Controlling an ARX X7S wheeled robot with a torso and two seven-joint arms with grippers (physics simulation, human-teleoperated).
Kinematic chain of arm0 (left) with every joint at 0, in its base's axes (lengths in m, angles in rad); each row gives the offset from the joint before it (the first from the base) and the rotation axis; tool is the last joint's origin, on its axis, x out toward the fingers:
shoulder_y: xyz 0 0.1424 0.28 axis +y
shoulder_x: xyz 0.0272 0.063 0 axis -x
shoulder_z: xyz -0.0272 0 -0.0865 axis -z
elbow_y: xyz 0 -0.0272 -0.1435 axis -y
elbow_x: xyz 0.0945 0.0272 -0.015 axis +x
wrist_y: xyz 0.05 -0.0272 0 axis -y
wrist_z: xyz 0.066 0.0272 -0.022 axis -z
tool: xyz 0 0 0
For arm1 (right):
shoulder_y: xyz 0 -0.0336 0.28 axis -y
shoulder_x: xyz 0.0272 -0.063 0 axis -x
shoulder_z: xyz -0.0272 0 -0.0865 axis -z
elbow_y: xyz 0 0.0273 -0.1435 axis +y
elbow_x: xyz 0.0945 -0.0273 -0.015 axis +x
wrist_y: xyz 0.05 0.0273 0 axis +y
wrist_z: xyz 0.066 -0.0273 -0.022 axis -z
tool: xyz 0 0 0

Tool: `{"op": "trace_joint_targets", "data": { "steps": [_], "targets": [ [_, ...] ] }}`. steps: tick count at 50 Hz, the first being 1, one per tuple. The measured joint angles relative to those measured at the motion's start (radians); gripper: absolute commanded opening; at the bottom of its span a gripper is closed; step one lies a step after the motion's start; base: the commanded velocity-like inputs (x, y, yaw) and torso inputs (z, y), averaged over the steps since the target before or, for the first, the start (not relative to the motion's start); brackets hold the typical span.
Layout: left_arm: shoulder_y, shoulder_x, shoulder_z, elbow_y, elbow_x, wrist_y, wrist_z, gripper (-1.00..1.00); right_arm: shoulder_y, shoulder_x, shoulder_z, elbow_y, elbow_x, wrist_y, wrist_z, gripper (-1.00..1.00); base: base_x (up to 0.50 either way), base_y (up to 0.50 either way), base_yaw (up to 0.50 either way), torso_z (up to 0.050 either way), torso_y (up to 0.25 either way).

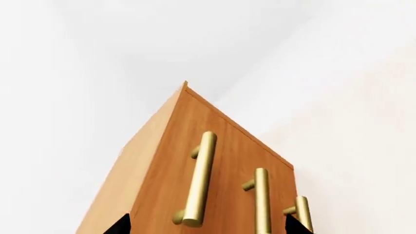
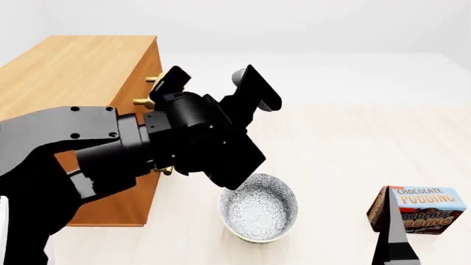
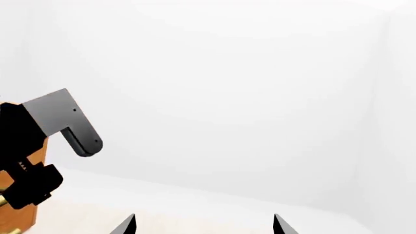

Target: Put the butter at the back in the top drawer of the cabinet and close it.

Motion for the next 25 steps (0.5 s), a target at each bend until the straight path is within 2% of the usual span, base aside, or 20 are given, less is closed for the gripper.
{"op": "trace_joint_targets", "data": {
  "steps": [5,10,25],
  "targets": [
    [-0.072,-0.056,0.098,0.162,-0.059,0.145,-0.011,1.0,0.006,0.0,0.007,0.0,0.014,0.0,-0.011,1.0,0.0,0.0,0.0,0.0,0.0],
    [-0.12,-0.135,0.14,0.316,-0.082,0.263,0.0,1.0,0.015,0.0,0.017,0.0,0.036,0.001,-0.029,1.0,0.0,0.0,0.0,0.0,0.0],
    [-0.207,-0.464,0.082,0.789,-0.079,0.504,0.08,1.0,0.053,0.0,0.056,0.0,0.114,0.008,-0.103,1.0,0.0,0.0,0.0,0.0,0.0]
  ]
}}
